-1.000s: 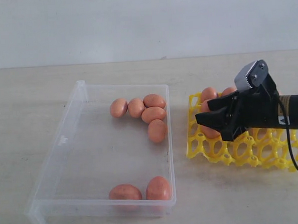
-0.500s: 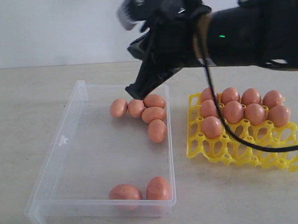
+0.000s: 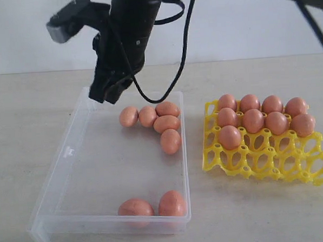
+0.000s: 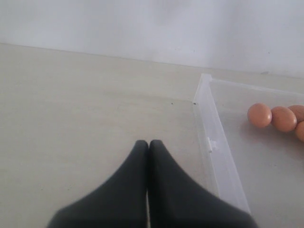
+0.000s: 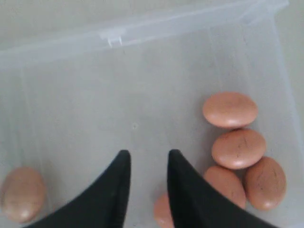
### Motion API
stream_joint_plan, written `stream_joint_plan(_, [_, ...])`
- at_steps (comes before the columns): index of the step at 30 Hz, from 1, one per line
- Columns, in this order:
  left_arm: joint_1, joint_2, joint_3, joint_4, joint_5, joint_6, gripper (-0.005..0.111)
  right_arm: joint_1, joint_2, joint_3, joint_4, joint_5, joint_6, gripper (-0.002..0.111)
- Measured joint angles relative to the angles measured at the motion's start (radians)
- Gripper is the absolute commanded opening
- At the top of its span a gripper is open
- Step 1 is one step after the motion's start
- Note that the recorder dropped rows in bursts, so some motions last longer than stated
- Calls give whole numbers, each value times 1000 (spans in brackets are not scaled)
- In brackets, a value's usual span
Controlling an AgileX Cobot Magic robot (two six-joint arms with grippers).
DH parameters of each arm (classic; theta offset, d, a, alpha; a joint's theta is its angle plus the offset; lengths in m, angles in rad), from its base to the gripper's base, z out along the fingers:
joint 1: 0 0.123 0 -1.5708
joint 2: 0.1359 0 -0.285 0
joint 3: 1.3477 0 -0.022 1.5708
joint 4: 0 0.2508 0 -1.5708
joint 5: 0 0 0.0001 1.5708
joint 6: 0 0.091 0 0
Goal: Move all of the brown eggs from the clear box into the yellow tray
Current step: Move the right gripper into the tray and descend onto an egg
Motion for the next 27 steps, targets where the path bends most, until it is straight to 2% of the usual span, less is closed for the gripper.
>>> stream_joint_plan(2, [0,0,0,0,0,0,-4,0,38,0,-61,10,-19,59])
stream_joint_plan(4, [0,0,0,0,0,0,-4,0,81,0,-108,12,-28,62])
stream_joint_plan(15, [0,0,0,0,0,0,-4,0,191,0,-247,-51,-8,62])
stream_joint_plan(18, [0,0,0,0,0,0,-4,0,197,0,-255,-126,150,62])
stream_joint_plan(24, [0,0,0,0,0,0,-4,0,214,0,-424,-211,729,62])
stream_joint_plan(27, [0,0,0,0,0,0,-4,-2,236,0,-447,-209,819,62])
